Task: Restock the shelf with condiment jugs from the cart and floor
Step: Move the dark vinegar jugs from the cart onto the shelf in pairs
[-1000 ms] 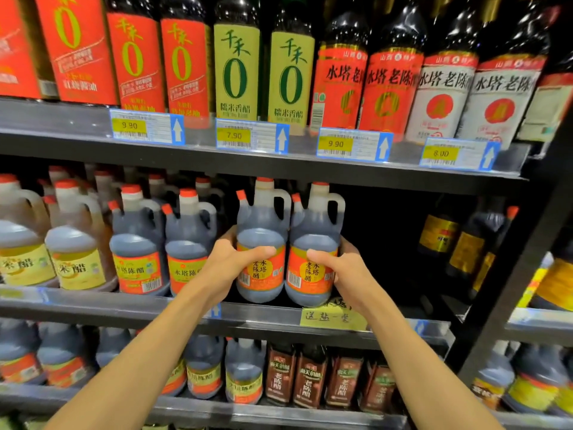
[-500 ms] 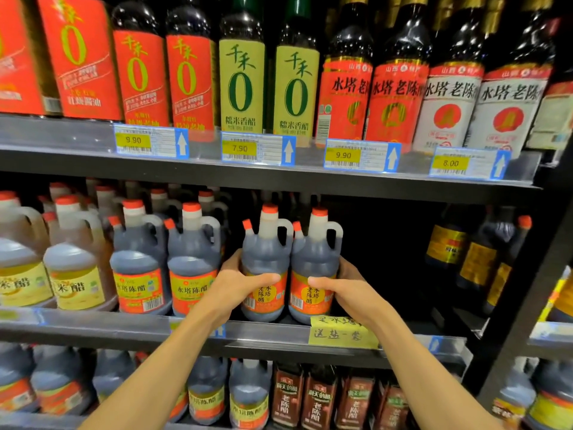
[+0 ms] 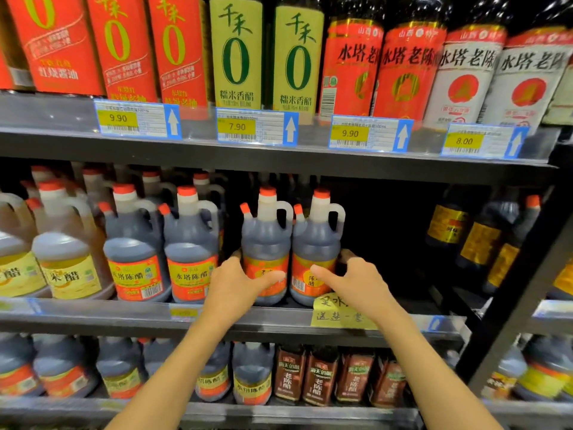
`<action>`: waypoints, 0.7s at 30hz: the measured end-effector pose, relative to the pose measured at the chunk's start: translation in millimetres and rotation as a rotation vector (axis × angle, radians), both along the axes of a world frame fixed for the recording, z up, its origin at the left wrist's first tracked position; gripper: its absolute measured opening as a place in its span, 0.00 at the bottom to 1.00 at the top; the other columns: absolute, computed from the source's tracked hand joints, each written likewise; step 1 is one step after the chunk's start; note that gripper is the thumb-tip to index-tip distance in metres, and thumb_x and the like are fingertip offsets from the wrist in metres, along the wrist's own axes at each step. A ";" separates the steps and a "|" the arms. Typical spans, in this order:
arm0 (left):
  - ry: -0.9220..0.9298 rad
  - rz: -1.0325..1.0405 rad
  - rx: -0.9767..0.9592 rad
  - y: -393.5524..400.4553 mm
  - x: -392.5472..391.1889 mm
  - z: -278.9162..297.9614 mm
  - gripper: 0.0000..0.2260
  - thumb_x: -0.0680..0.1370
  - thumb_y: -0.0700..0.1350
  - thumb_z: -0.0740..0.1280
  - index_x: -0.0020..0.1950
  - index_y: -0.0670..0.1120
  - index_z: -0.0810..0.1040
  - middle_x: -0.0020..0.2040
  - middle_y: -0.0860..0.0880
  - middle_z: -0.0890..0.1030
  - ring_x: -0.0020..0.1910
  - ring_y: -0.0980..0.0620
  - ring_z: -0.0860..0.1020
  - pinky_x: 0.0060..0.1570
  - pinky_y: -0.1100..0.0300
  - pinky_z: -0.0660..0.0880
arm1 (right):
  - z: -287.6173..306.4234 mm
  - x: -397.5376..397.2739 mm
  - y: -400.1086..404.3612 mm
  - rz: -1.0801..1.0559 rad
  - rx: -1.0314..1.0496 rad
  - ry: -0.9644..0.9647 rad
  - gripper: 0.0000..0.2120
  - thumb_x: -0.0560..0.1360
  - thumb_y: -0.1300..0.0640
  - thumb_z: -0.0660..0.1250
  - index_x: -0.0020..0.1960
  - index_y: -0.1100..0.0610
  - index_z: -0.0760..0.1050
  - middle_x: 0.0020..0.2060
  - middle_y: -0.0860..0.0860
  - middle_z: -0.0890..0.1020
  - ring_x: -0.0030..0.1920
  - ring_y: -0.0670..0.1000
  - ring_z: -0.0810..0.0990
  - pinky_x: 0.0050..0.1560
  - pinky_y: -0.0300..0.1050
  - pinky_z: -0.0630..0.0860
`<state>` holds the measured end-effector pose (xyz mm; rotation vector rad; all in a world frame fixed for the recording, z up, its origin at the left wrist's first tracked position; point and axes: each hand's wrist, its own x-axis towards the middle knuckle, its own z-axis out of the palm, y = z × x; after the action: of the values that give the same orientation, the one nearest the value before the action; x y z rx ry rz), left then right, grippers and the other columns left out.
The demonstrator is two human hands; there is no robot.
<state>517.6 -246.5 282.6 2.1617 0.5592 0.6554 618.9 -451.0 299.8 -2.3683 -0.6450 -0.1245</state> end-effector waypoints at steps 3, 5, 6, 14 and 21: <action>-0.046 0.110 0.088 -15.0 -0.6 -2.2 0.31 0.65 0.66 0.77 0.54 0.44 0.75 0.44 0.49 0.82 0.43 0.48 0.79 0.39 0.57 0.71 | -10.9 -13.4 9.1 -0.135 -0.017 -0.084 0.29 0.68 0.27 0.67 0.52 0.50 0.67 0.35 0.41 0.70 0.42 0.53 0.78 0.38 0.47 0.71; -0.035 0.155 0.115 -17.8 1.2 -2.7 0.35 0.64 0.67 0.77 0.56 0.42 0.75 0.45 0.45 0.82 0.46 0.43 0.80 0.38 0.55 0.70 | -15.9 -14.8 18.9 -0.188 0.004 -0.081 0.32 0.67 0.27 0.68 0.51 0.54 0.67 0.34 0.43 0.71 0.42 0.54 0.77 0.36 0.46 0.68; -0.028 0.162 0.124 -17.5 1.9 -3.0 0.35 0.64 0.67 0.76 0.57 0.41 0.75 0.46 0.44 0.82 0.48 0.42 0.80 0.39 0.55 0.70 | -17.2 -14.7 23.3 -0.218 0.014 -0.097 0.34 0.66 0.26 0.69 0.53 0.55 0.68 0.36 0.46 0.74 0.43 0.55 0.79 0.35 0.46 0.68; 0.032 0.136 0.150 -8.8 9.1 4.7 0.28 0.68 0.61 0.77 0.51 0.40 0.73 0.40 0.45 0.78 0.44 0.40 0.78 0.36 0.54 0.68 | -19.7 -2.5 33.2 -0.251 0.068 -0.094 0.35 0.66 0.32 0.71 0.62 0.55 0.68 0.48 0.55 0.81 0.48 0.61 0.82 0.43 0.53 0.80; 0.077 0.111 0.058 10.5 41.8 1.1 0.31 0.69 0.60 0.77 0.58 0.39 0.72 0.55 0.39 0.80 0.55 0.37 0.79 0.46 0.54 0.74 | -14.9 19.6 40.8 -0.185 0.031 -0.003 0.37 0.69 0.31 0.71 0.65 0.55 0.67 0.59 0.59 0.78 0.60 0.64 0.77 0.55 0.55 0.77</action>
<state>559.4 -236.0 283.7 2.2300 0.7139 0.6577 638.5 -410.2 284.8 -2.3951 -0.4209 -0.2168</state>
